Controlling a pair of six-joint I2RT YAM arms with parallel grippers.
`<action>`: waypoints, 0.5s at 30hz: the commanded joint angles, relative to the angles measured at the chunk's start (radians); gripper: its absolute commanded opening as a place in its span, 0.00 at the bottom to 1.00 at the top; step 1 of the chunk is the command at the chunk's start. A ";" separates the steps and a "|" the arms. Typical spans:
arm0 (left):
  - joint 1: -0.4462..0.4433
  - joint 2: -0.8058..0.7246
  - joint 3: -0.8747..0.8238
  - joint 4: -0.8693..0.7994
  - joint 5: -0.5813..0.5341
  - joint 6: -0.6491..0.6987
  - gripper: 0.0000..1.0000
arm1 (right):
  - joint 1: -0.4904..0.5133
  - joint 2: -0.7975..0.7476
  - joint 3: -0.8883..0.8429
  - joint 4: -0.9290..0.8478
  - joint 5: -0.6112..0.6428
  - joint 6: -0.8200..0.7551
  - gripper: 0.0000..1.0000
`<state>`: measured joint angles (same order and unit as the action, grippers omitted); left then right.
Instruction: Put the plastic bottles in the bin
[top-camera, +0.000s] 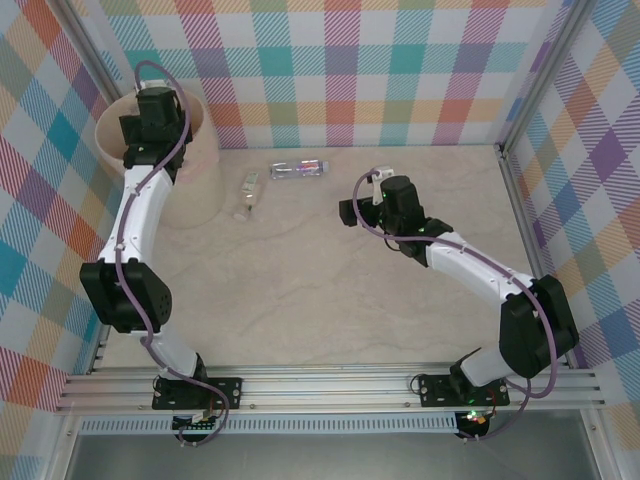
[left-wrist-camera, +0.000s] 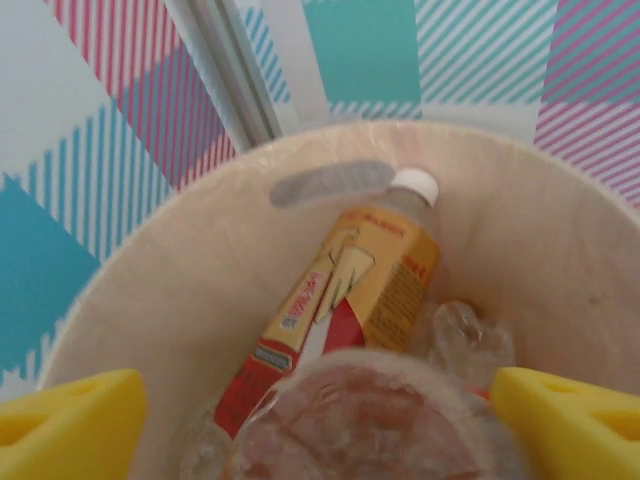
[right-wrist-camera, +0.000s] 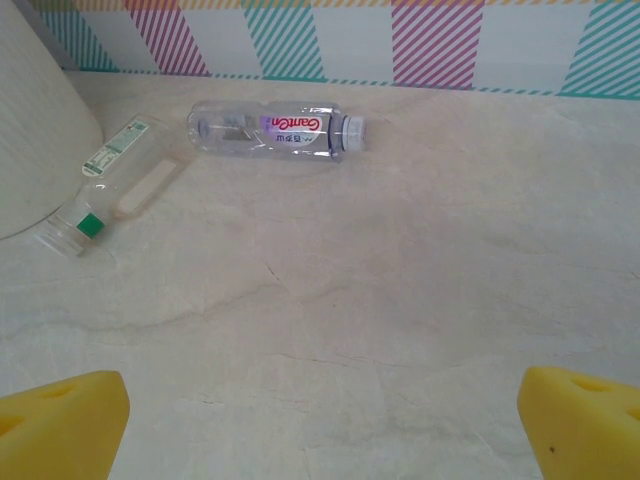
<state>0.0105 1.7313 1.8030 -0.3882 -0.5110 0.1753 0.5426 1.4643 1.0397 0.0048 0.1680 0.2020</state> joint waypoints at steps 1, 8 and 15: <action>0.014 -0.002 0.090 -0.076 0.023 -0.026 0.96 | -0.006 0.020 0.026 -0.013 -0.004 0.013 1.00; 0.014 -0.010 0.159 -0.149 0.135 -0.105 1.00 | -0.007 0.032 0.028 -0.016 -0.005 0.022 1.00; 0.017 0.038 0.258 -0.201 0.281 -0.139 1.00 | -0.009 0.042 0.033 -0.022 -0.009 0.026 1.00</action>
<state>0.0116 1.7496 1.9987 -0.5560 -0.3222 0.0669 0.5423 1.4967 1.0397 -0.0113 0.1673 0.2073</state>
